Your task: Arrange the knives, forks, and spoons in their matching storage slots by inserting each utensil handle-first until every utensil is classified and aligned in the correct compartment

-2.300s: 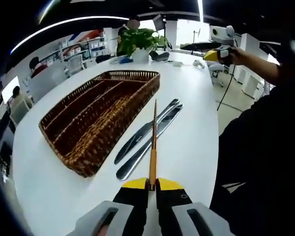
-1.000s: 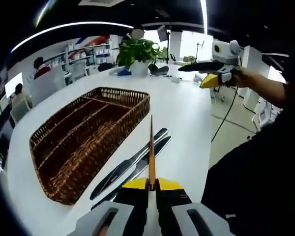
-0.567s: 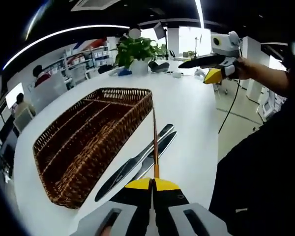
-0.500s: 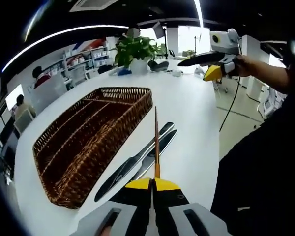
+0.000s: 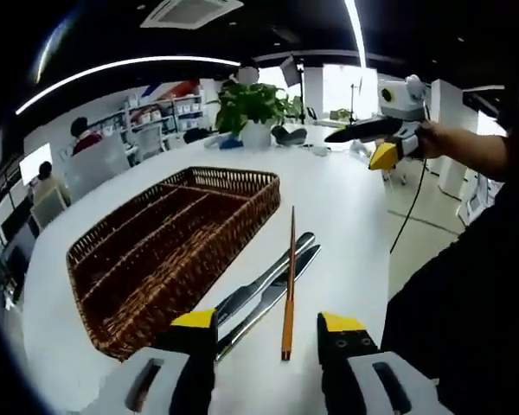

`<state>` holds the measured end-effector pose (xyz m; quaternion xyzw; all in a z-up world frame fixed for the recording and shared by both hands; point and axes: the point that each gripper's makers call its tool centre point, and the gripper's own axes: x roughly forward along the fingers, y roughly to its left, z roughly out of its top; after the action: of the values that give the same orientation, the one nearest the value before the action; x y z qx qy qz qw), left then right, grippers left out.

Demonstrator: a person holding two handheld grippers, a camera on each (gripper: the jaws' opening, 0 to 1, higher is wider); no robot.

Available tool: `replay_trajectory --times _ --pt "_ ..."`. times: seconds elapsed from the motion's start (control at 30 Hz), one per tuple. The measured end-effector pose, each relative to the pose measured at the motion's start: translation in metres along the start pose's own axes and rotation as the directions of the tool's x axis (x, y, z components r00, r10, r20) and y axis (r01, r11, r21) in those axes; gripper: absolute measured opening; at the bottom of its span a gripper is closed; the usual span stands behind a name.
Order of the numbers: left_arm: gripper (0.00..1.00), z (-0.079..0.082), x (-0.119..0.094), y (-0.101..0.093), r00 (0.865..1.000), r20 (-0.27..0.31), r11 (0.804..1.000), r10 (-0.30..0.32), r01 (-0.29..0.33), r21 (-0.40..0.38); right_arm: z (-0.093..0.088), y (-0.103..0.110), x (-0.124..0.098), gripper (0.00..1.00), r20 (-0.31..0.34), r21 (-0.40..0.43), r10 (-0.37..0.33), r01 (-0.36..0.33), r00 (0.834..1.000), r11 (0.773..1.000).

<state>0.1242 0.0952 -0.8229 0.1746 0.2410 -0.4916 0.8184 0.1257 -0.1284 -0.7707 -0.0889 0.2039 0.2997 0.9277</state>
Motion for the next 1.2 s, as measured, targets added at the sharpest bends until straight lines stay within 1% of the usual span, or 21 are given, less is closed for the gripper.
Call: replay_trajectory --times 0.03,0.1,0.13,0.17,0.2,0.23,0.27,0.3,0.33,0.37,0.4,0.47,0.57,0.6,0.73,0.83,0.93,0.97,1.03,1.1,1.2 --pt "0.77 0.0 -0.002 0.0 1.0 0.004 1.0 -0.002 0.002 -0.002 0.0 0.0 0.0 0.91 -0.002 -0.003 0.001 -0.001 1.0 1.0" --pt "0.87 -0.001 -0.008 0.003 1.0 0.01 1.0 0.007 -0.007 -0.009 0.001 0.0 0.001 0.92 -0.002 -0.004 0.001 -0.001 1.0 1.0" --pt "0.91 -0.001 -0.012 0.007 1.0 0.014 0.999 0.028 -0.027 -0.017 0.001 0.0 0.001 0.92 -0.001 -0.003 0.001 -0.001 1.0 1.0" --pt "0.97 0.0 -0.015 0.011 0.999 0.024 0.999 0.046 -0.046 -0.024 0.001 -0.001 0.001 0.92 0.0 -0.002 0.002 -0.002 1.0 1.0" --pt "0.99 0.001 -0.018 0.014 0.997 0.036 0.998 0.063 -0.062 -0.029 0.002 -0.001 0.002 0.93 0.0 -0.003 0.003 -0.003 1.0 1.0" --pt "1.0 0.001 -0.024 0.017 0.997 0.035 0.997 0.07 -0.069 -0.045 0.001 0.0 0.003 0.93 -0.002 -0.006 0.005 -0.005 1.0 1.0" --pt "1.0 0.003 -0.029 0.019 0.996 0.039 0.994 0.079 -0.076 -0.076 0.001 0.0 0.004 0.93 -0.004 -0.009 0.007 -0.007 1.0 1.0" --pt "1.0 0.006 -0.034 0.018 0.995 0.057 0.991 0.08 -0.074 -0.107 0.001 0.001 0.005 0.93 -0.006 -0.014 0.01 -0.01 1.0 1.0" --pt "1.0 0.012 -0.042 0.02 0.991 0.091 0.988 0.094 -0.082 -0.128 0.0 0.001 0.009 0.93 -0.015 -0.034 0.018 -0.019 1.0 0.999" --pt "1.0 0.019 -0.051 0.021 0.986 0.128 0.987 0.109 -0.092 -0.133 -0.002 -0.001 0.012 0.93 -0.025 -0.068 0.021 -0.022 0.999 0.997" --pt "1.0 0.021 -0.057 0.021 0.983 0.14 0.986 0.118 -0.099 -0.136 -0.003 -0.004 0.015 0.93 -0.034 -0.093 0.018 -0.021 0.999 0.995" --pt "1.0 0.02 -0.068 0.023 0.982 0.139 0.985 0.13 -0.112 -0.13 -0.005 -0.008 0.021 0.93 -0.052 -0.111 0.019 -0.025 0.998 0.993" --pt "1.0 0.022 -0.082 0.027 0.977 0.139 0.981 0.159 -0.141 -0.131 -0.003 -0.009 0.03 0.93 -0.066 -0.134 0.055 -0.063 0.996 0.989" --pt "1.0 0.023 -0.089 0.029 0.974 0.143 0.979 0.177 -0.16 -0.126 -0.001 -0.008 0.032 0.93 -0.07 -0.134 0.069 -0.078 0.995 0.988" --pt "1.0 0.021 -0.104 0.035 0.967 0.146 0.973 0.208 -0.188 -0.136 0.009 0.003 0.04 0.92 -0.05 -0.144 0.11 -0.116 0.993 0.983" --pt "1.0 0.018 -0.109 0.036 0.966 0.135 0.969 0.219 -0.199 -0.147 0.003 0.01 0.051 0.9 -0.07 -0.168 0.13 -0.14 0.989 0.976" --pt "1.0 0.019 -0.111 0.034 0.965 0.141 0.969 0.222 -0.201 -0.146 -0.004 0.013 0.059 0.86 -0.097 -0.161 0.154 -0.168 0.983 0.973" --pt "1.0 0.019 -0.111 0.034 0.964 0.142 0.968 0.223 -0.202 -0.148 -0.004 0.013 0.06 0.85 -0.096 -0.161 0.155 -0.169 0.983 0.972" --pt "1.0 0.02 -0.112 0.033 0.962 0.147 0.966 0.23 -0.207 -0.156 -0.002 0.02 0.063 0.81 -0.098 -0.163 0.178 -0.192 0.979 0.968" --pt "1.0 0.019 -0.111 0.03 0.96 0.153 0.963 0.234 -0.208 -0.171 -0.001 0.03 0.068 0.79 -0.098 -0.177 0.202 -0.217 0.974 0.96" --pt "1.0 0.016 -0.109 0.027 0.96 0.154 0.962 0.232 -0.203 -0.182 -0.005 0.042 0.078 0.75 -0.107 -0.186 0.232 -0.249 0.967 0.951"
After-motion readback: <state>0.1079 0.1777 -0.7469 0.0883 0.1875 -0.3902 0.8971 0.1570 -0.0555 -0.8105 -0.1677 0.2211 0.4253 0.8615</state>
